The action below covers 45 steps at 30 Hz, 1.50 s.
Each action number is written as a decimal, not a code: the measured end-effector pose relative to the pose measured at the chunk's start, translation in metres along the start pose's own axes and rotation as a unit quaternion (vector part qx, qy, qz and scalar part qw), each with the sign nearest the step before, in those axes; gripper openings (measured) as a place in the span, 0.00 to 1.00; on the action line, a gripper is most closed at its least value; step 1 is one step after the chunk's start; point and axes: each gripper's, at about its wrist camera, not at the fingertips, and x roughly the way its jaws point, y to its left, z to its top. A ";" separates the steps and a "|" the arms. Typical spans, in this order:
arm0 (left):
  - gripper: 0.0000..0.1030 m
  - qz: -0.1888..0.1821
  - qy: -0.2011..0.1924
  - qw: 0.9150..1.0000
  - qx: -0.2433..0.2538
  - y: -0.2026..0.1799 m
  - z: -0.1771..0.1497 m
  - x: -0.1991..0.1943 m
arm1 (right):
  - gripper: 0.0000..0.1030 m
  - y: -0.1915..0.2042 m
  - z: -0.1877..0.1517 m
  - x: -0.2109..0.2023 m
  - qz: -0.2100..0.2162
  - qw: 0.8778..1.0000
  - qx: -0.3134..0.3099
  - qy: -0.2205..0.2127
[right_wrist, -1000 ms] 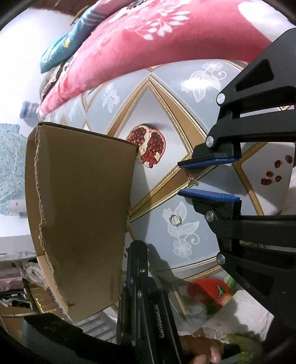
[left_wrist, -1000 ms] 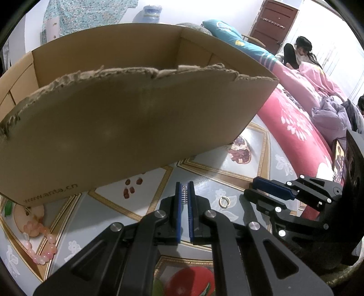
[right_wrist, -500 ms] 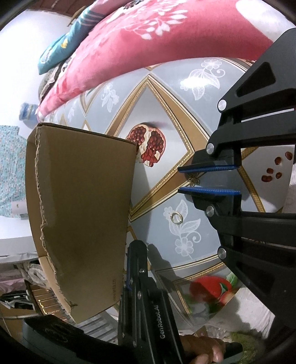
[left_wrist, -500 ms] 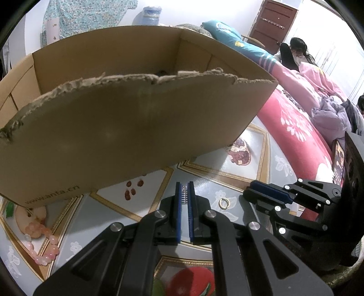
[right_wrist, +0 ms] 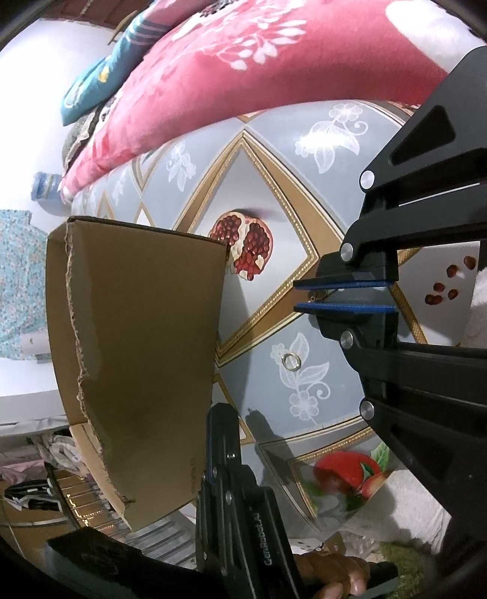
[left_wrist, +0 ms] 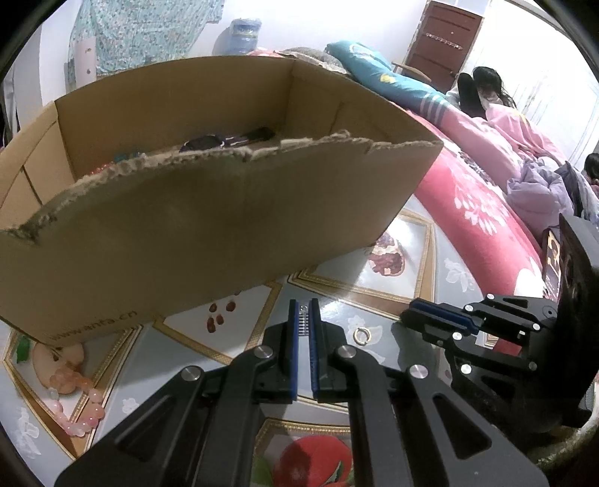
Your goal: Organize jewelry
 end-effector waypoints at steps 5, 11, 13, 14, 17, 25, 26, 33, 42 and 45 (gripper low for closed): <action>0.04 0.002 0.001 1.000 -0.003 0.001 -0.003 -0.003 | 0.08 0.001 -0.001 -0.006 0.008 1.000 0.001 -0.005; 0.04 0.006 0.004 1.000 -0.004 0.002 -0.004 -0.003 | 0.22 0.000 -0.004 -0.001 0.013 1.000 0.008 0.004; 0.04 0.005 0.004 1.000 -0.005 0.003 -0.004 -0.004 | 0.22 0.001 -0.004 0.003 0.009 1.000 0.010 0.007; 0.04 0.006 0.004 1.000 -0.006 0.003 -0.004 -0.003 | 0.22 0.001 -0.003 0.003 0.005 1.000 0.009 0.006; 0.04 0.006 0.007 1.000 -0.007 0.005 -0.004 -0.002 | 0.22 0.002 -0.004 0.003 -0.005 1.000 0.009 0.004; 0.04 0.006 0.009 1.000 -0.007 0.005 -0.004 -0.001 | 0.11 0.009 -0.006 0.002 -0.009 1.000 -0.002 0.003; 0.04 0.007 0.009 1.000 -0.007 0.005 -0.004 -0.001 | 0.10 0.009 -0.006 0.003 -0.008 1.000 -0.003 0.003; 0.04 0.009 0.007 1.000 -0.009 0.005 -0.004 -0.001 | 0.10 0.006 -0.002 0.005 -0.001 1.000 0.001 0.002; 0.04 0.011 0.004 1.000 -0.007 0.005 -0.003 -0.004 | 0.06 -0.003 0.002 0.006 0.010 1.000 0.008 0.002; 0.04 0.011 0.004 1.000 -0.007 0.005 -0.003 -0.004 | 0.09 -0.006 0.002 0.004 0.022 1.000 0.004 0.002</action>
